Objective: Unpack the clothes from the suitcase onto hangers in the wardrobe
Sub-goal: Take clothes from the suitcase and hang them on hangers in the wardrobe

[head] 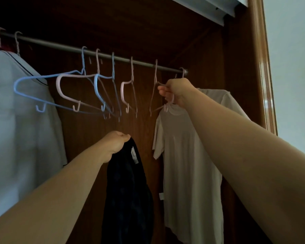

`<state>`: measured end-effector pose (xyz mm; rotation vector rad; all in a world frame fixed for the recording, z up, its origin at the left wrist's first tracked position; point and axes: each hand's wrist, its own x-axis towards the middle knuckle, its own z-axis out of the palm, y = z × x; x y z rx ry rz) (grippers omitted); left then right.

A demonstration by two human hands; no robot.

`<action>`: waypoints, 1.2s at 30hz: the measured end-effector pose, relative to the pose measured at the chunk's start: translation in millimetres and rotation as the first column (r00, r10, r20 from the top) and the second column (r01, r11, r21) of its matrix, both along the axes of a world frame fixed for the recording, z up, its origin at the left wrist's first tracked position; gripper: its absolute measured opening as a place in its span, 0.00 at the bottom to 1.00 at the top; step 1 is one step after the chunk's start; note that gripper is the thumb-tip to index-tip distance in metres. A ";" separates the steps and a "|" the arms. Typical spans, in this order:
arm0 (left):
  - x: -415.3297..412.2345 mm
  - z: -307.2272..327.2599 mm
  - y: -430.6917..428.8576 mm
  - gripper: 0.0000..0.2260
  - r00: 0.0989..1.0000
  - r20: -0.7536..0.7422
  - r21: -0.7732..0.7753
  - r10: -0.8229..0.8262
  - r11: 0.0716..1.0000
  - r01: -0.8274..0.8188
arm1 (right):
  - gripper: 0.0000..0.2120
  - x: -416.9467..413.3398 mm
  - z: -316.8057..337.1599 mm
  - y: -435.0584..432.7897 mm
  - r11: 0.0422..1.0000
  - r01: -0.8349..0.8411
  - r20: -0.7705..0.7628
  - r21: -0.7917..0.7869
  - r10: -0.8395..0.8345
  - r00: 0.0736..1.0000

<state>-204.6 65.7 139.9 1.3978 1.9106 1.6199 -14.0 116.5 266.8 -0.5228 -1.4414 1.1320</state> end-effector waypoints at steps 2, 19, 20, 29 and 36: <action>-0.2 -0.1 -0.4 0.20 1.000 0.009 -0.005 -0.018 1.000 0.018 | 0.13 1.9 0.6 2.4 0.999 0.010 -0.040 0.030 -0.009 0.999; 43.7 -10.4 -32.3 0.05 0.993 -0.055 -0.073 -0.103 0.992 0.098 | 0.22 36.8 -80.4 -25.8 0.995 -0.092 0.059 0.043 0.090 0.994; 46.7 -12.3 -35.8 0.04 0.991 -0.073 -0.052 -0.111 0.993 0.107 | 0.21 38.9 -90.4 -29.5 0.994 -0.095 0.099 0.053 0.090 0.991; 79.7 -24.5 -70.4 0.03 0.964 -0.172 0.080 -0.204 0.972 0.220 | 0.16 51.4 -182.1 -67.4 0.989 -0.119 0.357 0.084 0.082 0.931; 87.6 -44.2 -96.8 0.03 0.916 -0.364 -0.047 -0.169 0.985 0.163 | 0.10 48.8 -215.9 -78.9 0.997 -0.055 0.369 0.063 0.028 0.929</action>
